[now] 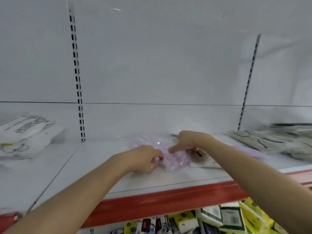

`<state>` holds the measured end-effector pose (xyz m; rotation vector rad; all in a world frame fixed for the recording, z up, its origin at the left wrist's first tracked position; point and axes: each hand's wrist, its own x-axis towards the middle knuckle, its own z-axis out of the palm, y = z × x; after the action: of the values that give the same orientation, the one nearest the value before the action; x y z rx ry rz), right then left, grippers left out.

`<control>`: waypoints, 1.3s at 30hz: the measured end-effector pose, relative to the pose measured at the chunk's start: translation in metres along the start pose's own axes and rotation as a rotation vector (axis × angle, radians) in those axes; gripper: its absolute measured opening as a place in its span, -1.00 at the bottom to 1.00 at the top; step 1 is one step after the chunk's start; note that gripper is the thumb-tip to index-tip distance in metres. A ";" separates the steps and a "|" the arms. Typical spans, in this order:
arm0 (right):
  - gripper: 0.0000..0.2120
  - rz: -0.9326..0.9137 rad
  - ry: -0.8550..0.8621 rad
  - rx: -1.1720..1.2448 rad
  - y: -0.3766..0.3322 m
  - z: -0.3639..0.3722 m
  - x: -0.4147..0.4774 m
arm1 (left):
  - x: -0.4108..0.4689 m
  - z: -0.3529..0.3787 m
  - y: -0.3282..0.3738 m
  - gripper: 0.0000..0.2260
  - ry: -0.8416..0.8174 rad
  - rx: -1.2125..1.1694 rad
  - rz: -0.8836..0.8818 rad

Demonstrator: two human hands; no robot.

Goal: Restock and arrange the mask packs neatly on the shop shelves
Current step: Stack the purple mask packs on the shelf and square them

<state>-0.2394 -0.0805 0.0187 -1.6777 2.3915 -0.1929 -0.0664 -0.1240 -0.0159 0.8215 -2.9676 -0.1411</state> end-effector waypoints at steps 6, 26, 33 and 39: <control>-0.62 0.037 -0.055 0.006 -0.001 -0.002 -0.001 | -0.002 0.001 -0.005 -0.70 0.024 -0.073 0.035; -0.77 -0.495 0.207 0.369 -0.037 -0.030 -0.030 | -0.048 -0.043 -0.093 0.10 0.628 -0.912 -0.341; -0.83 -0.358 0.025 0.641 -0.027 -0.020 -0.026 | -0.055 -0.047 -0.094 -0.66 0.678 -1.029 -0.271; -0.72 -0.095 0.100 -0.058 -0.021 0.005 0.000 | -0.075 -0.050 -0.112 -0.66 0.861 -1.013 -0.418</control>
<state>-0.2188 -0.0881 0.0191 -1.8508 2.4115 -0.2295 0.0587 -0.1845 0.0195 0.9442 -1.5678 -0.9212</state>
